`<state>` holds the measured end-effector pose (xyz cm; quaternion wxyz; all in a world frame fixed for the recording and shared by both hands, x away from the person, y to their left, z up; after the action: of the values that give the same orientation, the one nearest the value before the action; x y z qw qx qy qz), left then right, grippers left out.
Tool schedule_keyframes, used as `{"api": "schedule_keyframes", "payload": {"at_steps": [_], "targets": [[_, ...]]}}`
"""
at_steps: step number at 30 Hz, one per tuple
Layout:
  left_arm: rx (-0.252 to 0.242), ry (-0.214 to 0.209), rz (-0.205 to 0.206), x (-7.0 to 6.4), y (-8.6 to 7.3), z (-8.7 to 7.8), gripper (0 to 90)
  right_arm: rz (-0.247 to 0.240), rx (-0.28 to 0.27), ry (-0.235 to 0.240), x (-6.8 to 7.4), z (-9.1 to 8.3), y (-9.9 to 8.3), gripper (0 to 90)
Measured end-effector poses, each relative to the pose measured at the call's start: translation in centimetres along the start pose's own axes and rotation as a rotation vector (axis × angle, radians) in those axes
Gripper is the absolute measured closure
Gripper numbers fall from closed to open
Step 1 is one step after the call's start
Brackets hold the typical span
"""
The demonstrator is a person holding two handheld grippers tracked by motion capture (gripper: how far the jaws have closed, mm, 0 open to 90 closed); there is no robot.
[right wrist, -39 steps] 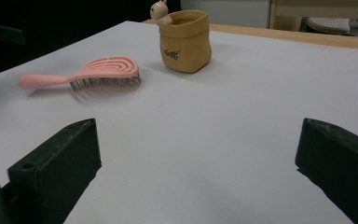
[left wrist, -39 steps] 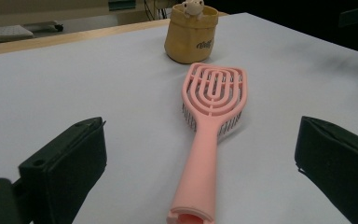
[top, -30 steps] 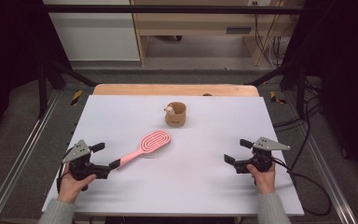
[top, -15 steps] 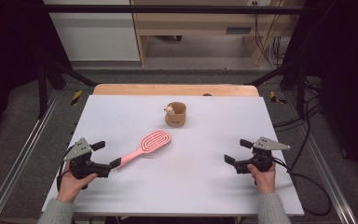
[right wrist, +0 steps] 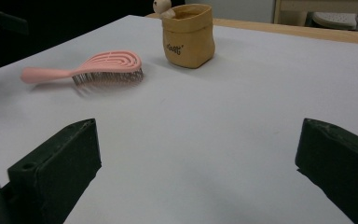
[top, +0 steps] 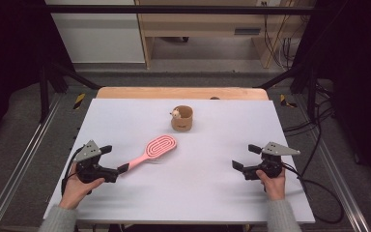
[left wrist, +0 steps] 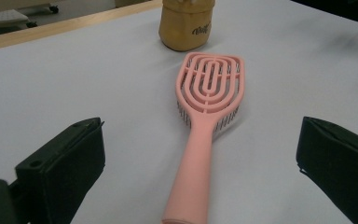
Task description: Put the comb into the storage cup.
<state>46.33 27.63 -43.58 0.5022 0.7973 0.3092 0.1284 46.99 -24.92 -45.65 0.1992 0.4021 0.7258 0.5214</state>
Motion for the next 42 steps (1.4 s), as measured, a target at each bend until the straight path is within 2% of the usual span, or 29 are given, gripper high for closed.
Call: {"api": "schedule_keyframes", "payload": {"at_steps": [10,24,33,37,42], "targets": [[0.022,-0.015,0.018,-0.2,1.2,0.5,0.9,0.0,0.002,-0.003,0.0,0.0,0.0,0.2],[0.061,-0.037,0.023,-0.4,2.2,2.1,0.9,-0.005,0.001,-0.004,0.0,0.0,0.0,0.2],[0.088,-0.032,0.023,-0.3,2.6,2.8,0.9,-0.007,0.005,-0.004,0.0,0.0,0.0,0.3],[0.121,-0.023,0.025,-0.1,2.6,3.3,0.9,-0.008,0.008,-0.002,0.0,0.1,-0.1,0.3],[0.138,-0.025,0.02,0.1,2.6,3.7,0.9,-0.009,0.007,-0.002,0.0,0.1,-0.1,0.2]]}}
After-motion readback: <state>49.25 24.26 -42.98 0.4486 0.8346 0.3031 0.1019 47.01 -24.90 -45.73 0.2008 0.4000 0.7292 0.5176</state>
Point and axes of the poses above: each handheld gripper's, and its own axes: z roughly forward along the jaws, y roughly out of its top, x roughly to its left, the point moved 1 cm from there along z, roughly forward along the jaws, and after that the axes turned 7 degrees about -y, right-handed, at the moved point
